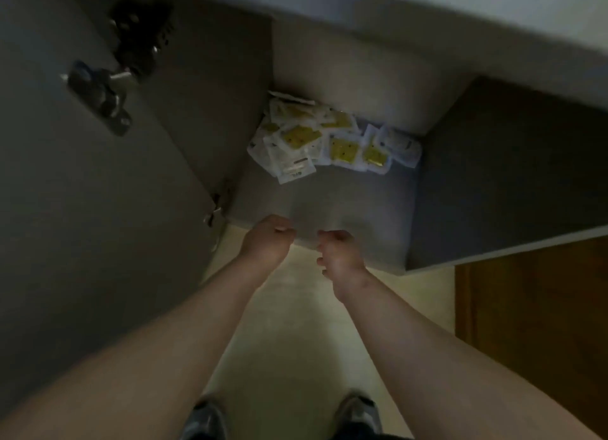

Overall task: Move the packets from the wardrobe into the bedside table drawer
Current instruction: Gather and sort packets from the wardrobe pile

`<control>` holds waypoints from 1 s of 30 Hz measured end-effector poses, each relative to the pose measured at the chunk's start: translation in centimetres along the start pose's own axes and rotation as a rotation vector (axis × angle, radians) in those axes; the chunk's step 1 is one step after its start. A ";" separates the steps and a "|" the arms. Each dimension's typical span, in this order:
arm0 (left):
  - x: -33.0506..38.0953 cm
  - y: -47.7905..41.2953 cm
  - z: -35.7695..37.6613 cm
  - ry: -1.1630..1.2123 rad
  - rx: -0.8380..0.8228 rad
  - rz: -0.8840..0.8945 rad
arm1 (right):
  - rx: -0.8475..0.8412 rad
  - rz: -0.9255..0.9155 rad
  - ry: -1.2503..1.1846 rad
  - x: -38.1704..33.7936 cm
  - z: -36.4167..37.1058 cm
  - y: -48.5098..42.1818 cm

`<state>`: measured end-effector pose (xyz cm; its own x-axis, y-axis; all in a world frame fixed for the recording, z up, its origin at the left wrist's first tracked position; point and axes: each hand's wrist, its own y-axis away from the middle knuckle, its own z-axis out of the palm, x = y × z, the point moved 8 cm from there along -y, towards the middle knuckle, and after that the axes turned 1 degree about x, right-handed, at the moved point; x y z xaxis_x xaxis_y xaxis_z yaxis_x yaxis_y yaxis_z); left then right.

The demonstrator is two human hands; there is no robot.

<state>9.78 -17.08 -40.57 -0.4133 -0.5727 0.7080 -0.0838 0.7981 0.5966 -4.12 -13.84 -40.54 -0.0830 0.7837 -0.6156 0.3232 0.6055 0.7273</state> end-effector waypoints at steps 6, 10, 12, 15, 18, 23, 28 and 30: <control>-3.6 -8.3 3.7 -0.200 -0.008 0.148 | 0.074 -0.172 0.125 1.5 0.5 -10.2; -3.6 -12.5 3.3 -0.208 0.119 0.264 | 0.219 -0.324 0.287 0.8 0.0 -14.1; -3.6 -13.2 3.2 -0.251 0.187 0.321 | 0.205 -0.373 0.386 0.7 0.2 -15.0; -2.8 -13.4 3.2 -0.336 0.241 0.441 | 0.196 -0.450 0.655 0.6 0.2 -15.7; -1.3 -14.7 2.9 -0.683 0.314 0.484 | 0.175 -0.500 1.028 -0.1 0.9 -16.6; 2.1 -17.8 2.6 -0.962 0.323 0.434 | 0.087 -0.451 1.243 -1.8 1.0 -18.6; 6.6 -20.6 3.5 -0.823 0.231 0.459 | 0.022 -0.409 1.271 -1.6 1.0 -19.2; 5.6 -22.0 4.1 -0.789 0.103 0.388 | 0.025 -0.417 1.276 -1.5 1.0 -19.1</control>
<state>5.58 -37.12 -51.28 -0.9314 0.0073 0.3639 0.1263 0.9441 0.3044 -9.20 -26.74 -53.81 -0.9891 0.1315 -0.0666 0.0748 0.8372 0.5418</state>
